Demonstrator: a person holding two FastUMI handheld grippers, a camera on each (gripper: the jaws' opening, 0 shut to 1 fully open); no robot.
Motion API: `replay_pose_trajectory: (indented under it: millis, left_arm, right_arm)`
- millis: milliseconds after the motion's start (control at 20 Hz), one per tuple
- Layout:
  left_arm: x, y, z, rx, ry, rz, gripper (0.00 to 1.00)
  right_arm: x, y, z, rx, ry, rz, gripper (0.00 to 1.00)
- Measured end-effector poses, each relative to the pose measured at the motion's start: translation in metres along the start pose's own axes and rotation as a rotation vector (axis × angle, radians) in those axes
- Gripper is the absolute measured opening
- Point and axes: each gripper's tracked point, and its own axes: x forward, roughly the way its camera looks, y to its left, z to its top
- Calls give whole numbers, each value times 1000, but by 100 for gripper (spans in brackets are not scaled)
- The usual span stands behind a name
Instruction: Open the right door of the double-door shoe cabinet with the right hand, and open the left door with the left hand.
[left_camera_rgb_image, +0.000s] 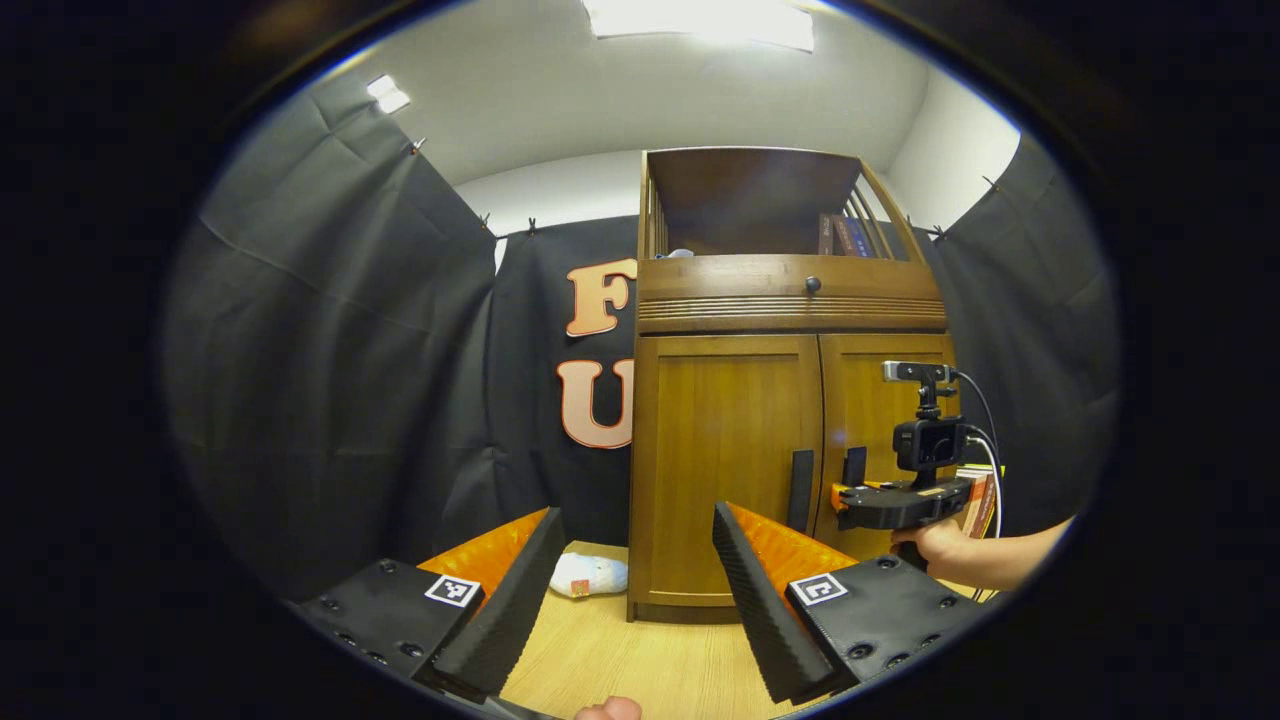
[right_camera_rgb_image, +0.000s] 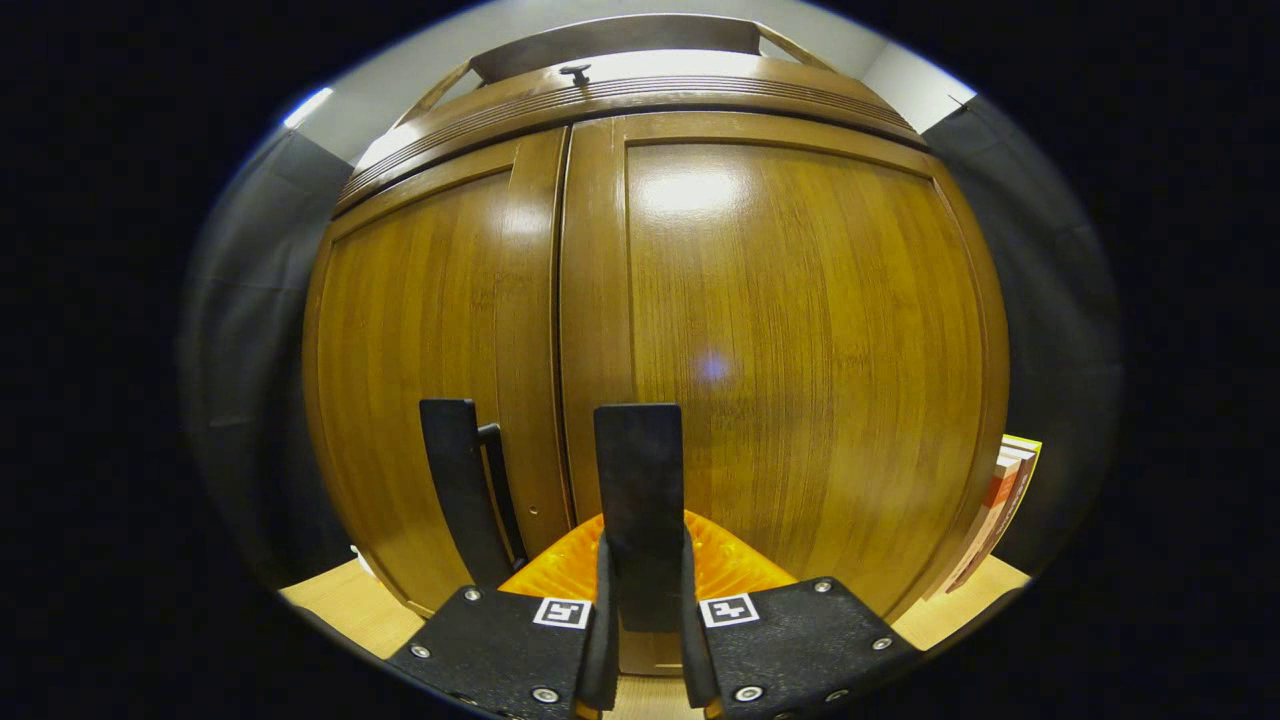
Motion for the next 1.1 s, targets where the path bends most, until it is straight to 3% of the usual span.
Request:
replay_pose_trajectory:
  millis: [300, 500, 650, 750, 800, 1100]
  left_arm:
    - [-11, -12, 6, 4, -10, -24, 93]
    - [-19, -23, 9, -1, -15, -42, 96]
    - [-24, -33, 11, -9, -12, -59, 93]
    - [-25, -40, 11, -14, -11, -69, 96]
    - [-27, -44, 10, -17, -11, -74, 93]
    - [-31, -64, 9, -33, -9, -98, 96]
  right_arm:
    - [-41, -3, -3, -14, 1, 25, 29]
    - [-82, -11, -4, -14, 0, 33, 25]
    - [-113, -24, -7, -4, 15, 38, 22]
    - [-133, -35, -5, -4, 19, 34, 25]
    - [-143, -41, -6, -5, 21, 27, 23]
    - [-189, -84, -6, -2, 23, -2, 22]
